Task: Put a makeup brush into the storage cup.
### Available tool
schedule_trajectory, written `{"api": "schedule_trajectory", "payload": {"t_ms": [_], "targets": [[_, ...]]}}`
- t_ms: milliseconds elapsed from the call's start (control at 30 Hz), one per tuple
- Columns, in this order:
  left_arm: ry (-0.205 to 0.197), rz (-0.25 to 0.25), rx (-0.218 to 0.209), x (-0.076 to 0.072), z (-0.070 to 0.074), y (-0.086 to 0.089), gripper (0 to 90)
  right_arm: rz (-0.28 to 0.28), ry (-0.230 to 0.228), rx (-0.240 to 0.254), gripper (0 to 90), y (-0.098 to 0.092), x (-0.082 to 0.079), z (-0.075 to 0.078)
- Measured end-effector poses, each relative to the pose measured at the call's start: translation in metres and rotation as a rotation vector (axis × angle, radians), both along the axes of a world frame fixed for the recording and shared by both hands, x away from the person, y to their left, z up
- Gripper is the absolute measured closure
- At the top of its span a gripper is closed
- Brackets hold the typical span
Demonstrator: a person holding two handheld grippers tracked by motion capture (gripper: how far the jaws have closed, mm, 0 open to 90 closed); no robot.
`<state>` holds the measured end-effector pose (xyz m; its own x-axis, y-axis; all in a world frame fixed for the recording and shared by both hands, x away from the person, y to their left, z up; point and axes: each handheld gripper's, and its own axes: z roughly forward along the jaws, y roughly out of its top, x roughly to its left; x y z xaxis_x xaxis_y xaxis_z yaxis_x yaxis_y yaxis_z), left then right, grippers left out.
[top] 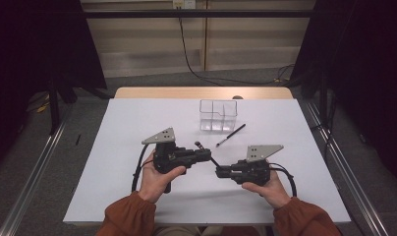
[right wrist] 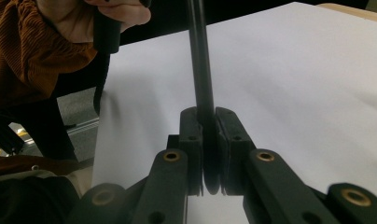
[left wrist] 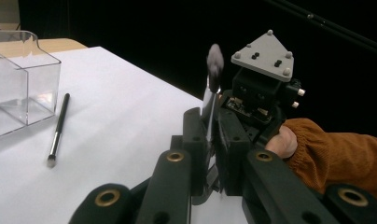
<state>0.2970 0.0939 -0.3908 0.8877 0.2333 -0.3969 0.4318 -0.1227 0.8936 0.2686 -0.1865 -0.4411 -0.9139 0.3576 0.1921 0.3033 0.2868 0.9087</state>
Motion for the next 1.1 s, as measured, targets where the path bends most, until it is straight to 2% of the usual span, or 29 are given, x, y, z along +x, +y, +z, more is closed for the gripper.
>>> {"api": "schedule_trajectory", "payload": {"t_ms": [267, 333, 433, 500, 633, 733, 933, 967, 1100], "targets": [[-0.021, 0.011, 0.029, 0.0, 0.001, 0.0, 84.0, -0.019, 0.002, 0.024, 64.2, 0.0, -0.002, 0.002], [-0.019, 0.021, 0.024, 0.0, 0.002, 0.001, 84.0, -0.023, 0.002, 0.032, 56.2, -0.001, -0.002, 0.003], [-0.023, 0.037, 0.022, 0.001, 0.004, 0.007, 83.9, -0.019, 0.006, 0.037, 48.9, -0.002, -0.002, 0.003], [-0.027, 0.05, 0.022, 0.002, 0.006, 0.011, 83.9, -0.024, 0.008, 0.041, 38.2, -0.003, -0.002, 0.004], [-0.038, 0.07, 0.022, 0.003, 0.011, 0.02, 83.9, -0.038, 0.009, 0.04, 32.5, -0.004, -0.002, 0.004], [-0.042, 0.082, 0.018, 0.005, 0.014, 0.026, 83.9, -0.058, 0.017, 0.045, 24.8, -0.005, -0.001, 0.004], [-0.042, 0.09, 0.04, 0.006, 0.014, 0.026, 83.9, -0.096, 0.02, 0.061, 14.0, -0.009, 0.0, 0.006], [-0.039, 0.093, 0.039, 0.007, 0.014, 0.027, 83.9, -0.106, 0.02, 0.064, 10.1, -0.01, 0.0, 0.006], [-0.046, 0.1, 0.045, 0.008, 0.016, 0.029, 83.9, -0.128, 0.007, 0.055, 3.9, -0.01, -0.001, 0.007]]}}
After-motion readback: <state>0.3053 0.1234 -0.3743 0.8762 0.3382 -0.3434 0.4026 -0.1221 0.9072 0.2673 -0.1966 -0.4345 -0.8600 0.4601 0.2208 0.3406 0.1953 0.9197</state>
